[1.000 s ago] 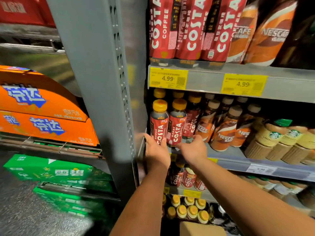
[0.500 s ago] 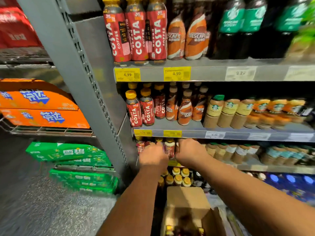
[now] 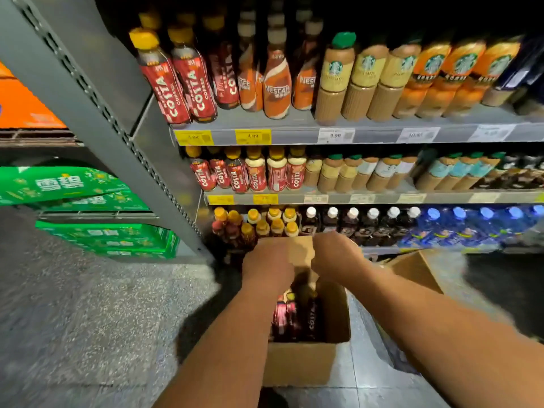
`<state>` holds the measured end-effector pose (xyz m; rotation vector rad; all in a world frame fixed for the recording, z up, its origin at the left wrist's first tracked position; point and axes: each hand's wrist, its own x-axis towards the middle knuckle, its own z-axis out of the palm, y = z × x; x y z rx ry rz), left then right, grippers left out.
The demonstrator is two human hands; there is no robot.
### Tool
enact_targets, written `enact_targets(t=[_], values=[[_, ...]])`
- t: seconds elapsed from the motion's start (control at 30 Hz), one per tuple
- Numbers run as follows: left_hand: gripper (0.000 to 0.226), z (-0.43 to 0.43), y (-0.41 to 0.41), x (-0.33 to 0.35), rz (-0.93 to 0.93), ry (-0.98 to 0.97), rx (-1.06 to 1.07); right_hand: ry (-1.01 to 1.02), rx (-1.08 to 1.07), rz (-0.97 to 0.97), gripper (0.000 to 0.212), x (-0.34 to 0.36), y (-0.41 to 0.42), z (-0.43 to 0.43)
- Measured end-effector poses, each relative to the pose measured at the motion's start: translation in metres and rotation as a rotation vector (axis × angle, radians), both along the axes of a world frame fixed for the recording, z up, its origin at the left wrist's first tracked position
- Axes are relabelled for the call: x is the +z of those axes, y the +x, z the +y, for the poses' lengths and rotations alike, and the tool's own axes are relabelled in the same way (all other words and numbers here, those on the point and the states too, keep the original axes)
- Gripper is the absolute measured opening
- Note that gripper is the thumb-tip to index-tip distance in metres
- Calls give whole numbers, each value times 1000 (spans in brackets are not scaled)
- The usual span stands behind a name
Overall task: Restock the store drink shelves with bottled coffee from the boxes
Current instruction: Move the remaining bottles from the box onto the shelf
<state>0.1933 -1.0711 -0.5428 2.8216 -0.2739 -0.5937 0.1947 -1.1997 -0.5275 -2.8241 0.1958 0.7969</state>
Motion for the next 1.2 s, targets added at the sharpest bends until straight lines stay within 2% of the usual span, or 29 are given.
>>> enact_targets(t=[0.17,0.3,0.37,0.5,0.63,0.73,0.93,1.13,1.2], values=[[17,0,-1,-78,133,29,-49,72,-102,182,29,-80,-11,3],[24,1,1,-137,265,83,-124,94,-233,279,30,-140,-23,1],[20,2,1,-162,354,84,-166,102,-296,315,30,-166,-28,-1],[19,1,-7,-214,408,38,-167,141,-403,361,11,-214,-33,-7],[24,-3,-24,-270,547,8,-106,167,-492,439,14,-266,-44,-11],[30,-12,-35,-317,610,-9,-86,181,-528,498,27,-315,-52,-16],[30,-40,-31,-423,731,-198,377,247,-663,551,36,-430,-53,-30],[40,-44,-38,-533,805,-272,654,329,-892,548,48,-533,-57,-26],[28,-47,-43,-555,822,-421,742,326,-927,538,52,-560,-59,-25]])
